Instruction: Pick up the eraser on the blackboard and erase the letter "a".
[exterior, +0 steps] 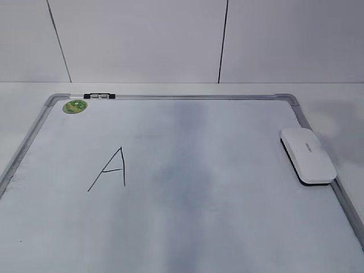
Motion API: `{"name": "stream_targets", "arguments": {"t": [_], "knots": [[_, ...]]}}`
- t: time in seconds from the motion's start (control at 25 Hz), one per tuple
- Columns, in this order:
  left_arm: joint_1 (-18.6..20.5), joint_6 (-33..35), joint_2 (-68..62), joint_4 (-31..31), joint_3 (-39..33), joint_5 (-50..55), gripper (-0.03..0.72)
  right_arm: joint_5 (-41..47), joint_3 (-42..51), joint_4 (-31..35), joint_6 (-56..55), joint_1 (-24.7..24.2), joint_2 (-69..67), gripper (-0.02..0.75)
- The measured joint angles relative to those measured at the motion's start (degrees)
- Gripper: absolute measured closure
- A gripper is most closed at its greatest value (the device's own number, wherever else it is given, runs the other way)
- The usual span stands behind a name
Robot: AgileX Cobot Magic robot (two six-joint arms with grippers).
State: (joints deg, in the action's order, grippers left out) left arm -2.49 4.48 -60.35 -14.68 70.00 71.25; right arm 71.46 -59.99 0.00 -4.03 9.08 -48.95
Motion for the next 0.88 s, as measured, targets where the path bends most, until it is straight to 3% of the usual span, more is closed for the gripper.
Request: {"name": "stream_targets", "arguments": {"t": [0.52, 0.88], "knots": [[0.0, -0.4, 32.0, 4.9, -26.9, 1.0, 0.293, 0.8, 20.3, -1.3, 0.0, 0.0, 28.3, 0.145], [0.0, -0.4, 42.7, 5.3, -38.2, -0.2, 0.304, 1.2, 28.3, -5.7, 0.0, 0.0, 36.0, 0.145]]}}
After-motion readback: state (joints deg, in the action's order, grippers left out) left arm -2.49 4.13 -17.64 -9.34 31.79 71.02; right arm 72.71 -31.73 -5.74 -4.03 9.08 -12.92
